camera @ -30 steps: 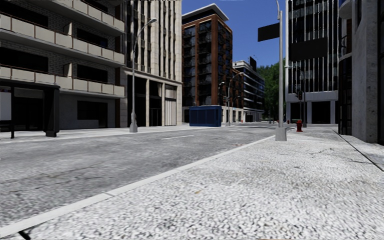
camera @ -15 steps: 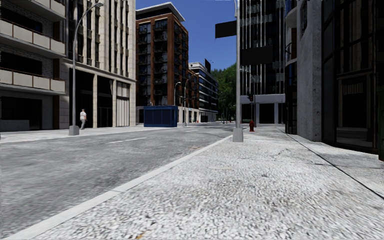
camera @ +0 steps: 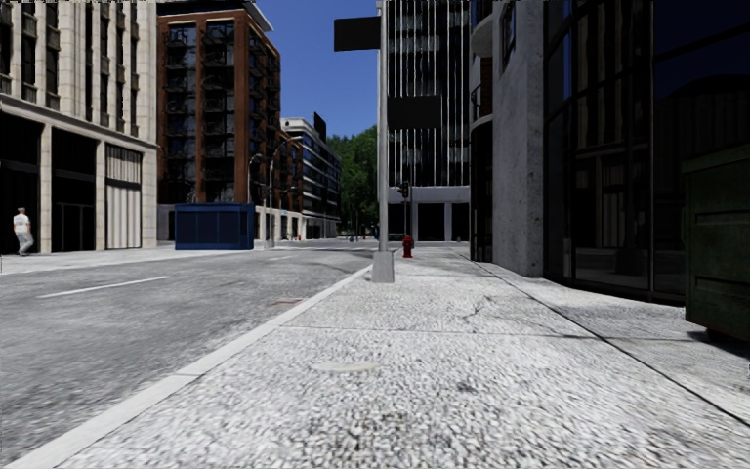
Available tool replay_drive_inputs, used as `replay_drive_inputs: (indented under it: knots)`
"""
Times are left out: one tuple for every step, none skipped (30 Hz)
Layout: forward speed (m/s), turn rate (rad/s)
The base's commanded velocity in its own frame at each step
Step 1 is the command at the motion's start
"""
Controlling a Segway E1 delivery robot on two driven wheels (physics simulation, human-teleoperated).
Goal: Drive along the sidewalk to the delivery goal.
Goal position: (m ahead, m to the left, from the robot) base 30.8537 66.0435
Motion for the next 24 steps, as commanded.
replay_drive_inputs:
  knots:
    - [2.00,-0.56]
    - [2.00,-0.56]
    - [2.00,-0.56]
    - [2.00,-0.56]
    - [2.00,-0.56]
    - [2.00,-0.56]
    - [2.00,-0.56]
    - [2.00,-0.56]
    - [2.00,-0.56]
    - [2.00,-0.56]
    - [2.00,-0.56]
    - [2.00,-0.51]
    - [2.00,-0.35]
    - [2.00,0.00]
    - [2.00,0.00]
    - [2.00,0.00]
    - [2.00,0.00]
    - [2.00,0.00]
    - [2.00,0.00]
    - [2.00,0.00]
    - [2.00,0.00]
    - [2.00,0.00]
    - [2.00,0.00]
    - [2.00,0.00]
